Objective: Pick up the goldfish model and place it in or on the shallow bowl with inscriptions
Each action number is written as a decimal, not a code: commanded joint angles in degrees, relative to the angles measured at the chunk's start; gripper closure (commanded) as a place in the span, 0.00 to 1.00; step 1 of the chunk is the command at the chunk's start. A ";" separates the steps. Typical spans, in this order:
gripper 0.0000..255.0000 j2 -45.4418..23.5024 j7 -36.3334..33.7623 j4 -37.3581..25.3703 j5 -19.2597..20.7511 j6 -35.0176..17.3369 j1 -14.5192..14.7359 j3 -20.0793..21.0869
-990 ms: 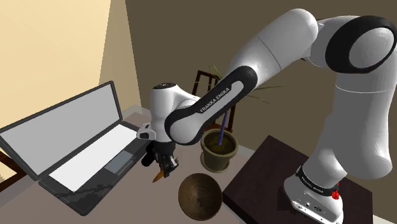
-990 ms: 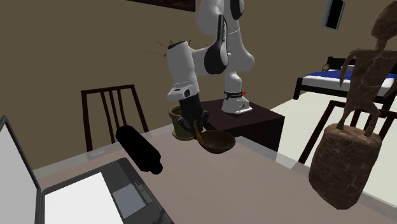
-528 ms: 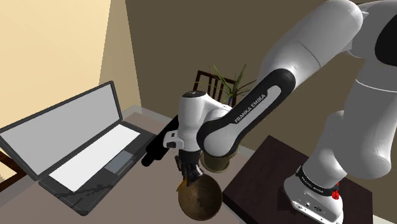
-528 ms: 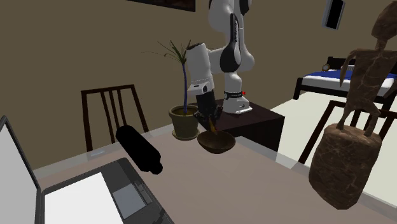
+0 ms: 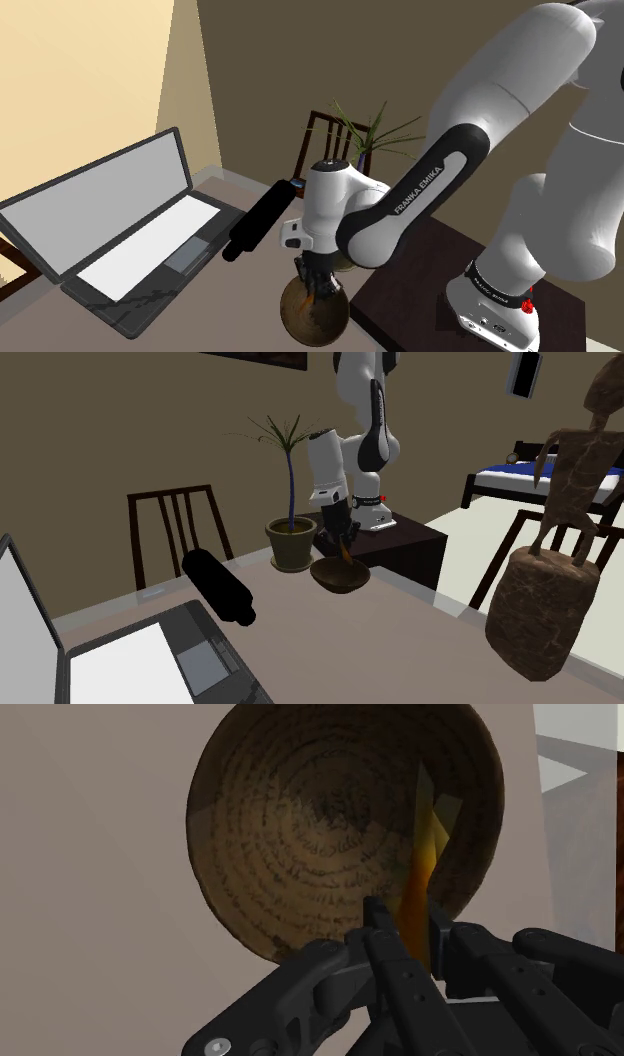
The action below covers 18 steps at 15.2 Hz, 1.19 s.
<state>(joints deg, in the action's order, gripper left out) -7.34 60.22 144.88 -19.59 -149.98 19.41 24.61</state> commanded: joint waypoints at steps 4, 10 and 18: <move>1.00 -4.59 0.08 -0.07 1.16 -4.38 0.36 -0.56; 1.00 -7.44 0.03 -0.32 1.91 -6.92 0.77 -1.07; 0.00 -7.44 0.03 -0.32 1.91 -6.92 0.77 -1.07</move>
<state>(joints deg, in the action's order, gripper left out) -14.79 60.25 144.56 -17.68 -156.90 20.18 23.54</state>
